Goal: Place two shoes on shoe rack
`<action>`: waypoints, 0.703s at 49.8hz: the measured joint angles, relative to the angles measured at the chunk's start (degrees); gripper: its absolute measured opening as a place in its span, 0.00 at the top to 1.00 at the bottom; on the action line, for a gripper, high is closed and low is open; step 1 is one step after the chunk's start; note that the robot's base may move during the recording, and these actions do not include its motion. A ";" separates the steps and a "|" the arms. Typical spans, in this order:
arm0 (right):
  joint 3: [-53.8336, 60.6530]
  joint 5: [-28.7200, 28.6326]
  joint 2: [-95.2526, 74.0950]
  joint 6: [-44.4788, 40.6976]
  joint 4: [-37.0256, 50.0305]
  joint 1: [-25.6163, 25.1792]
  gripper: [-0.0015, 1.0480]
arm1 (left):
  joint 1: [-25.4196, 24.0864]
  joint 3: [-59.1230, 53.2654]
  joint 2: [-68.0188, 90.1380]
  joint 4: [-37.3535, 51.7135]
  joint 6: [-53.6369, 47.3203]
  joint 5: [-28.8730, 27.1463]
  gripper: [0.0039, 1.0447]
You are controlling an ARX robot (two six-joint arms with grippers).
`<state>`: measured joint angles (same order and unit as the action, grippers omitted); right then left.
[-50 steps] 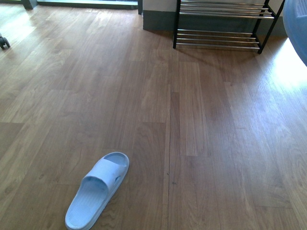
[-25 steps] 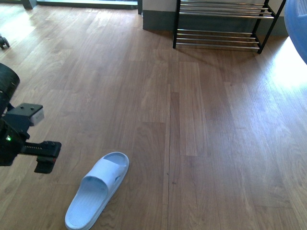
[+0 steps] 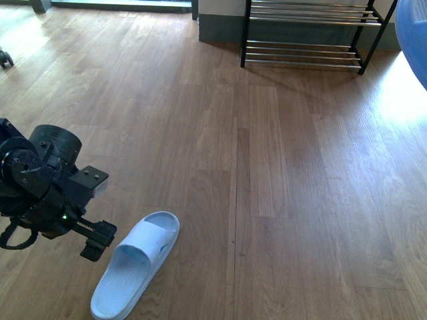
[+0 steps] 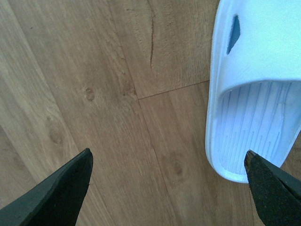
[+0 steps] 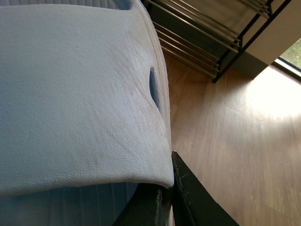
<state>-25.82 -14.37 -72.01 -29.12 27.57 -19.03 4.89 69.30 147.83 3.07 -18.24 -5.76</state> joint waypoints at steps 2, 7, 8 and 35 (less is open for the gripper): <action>0.00 0.00 0.00 0.00 0.00 0.00 0.98 | 0.35 0.15 0.70 1.03 -0.70 -0.17 0.09; 0.00 -0.02 0.00 0.00 0.00 0.00 0.98 | 1.22 0.66 2.60 3.34 -1.46 -0.15 0.09; 0.00 -0.02 0.00 0.00 0.00 0.00 0.98 | 1.33 0.77 3.10 3.96 -1.77 -0.31 0.09; 0.00 -0.02 0.00 0.00 0.00 0.00 0.98 | 2.97 4.09 12.04 14.60 -7.87 -2.25 0.09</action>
<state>-25.82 -14.39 -72.01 -29.12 27.57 -19.03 7.86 73.38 159.87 17.67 -26.11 -8.01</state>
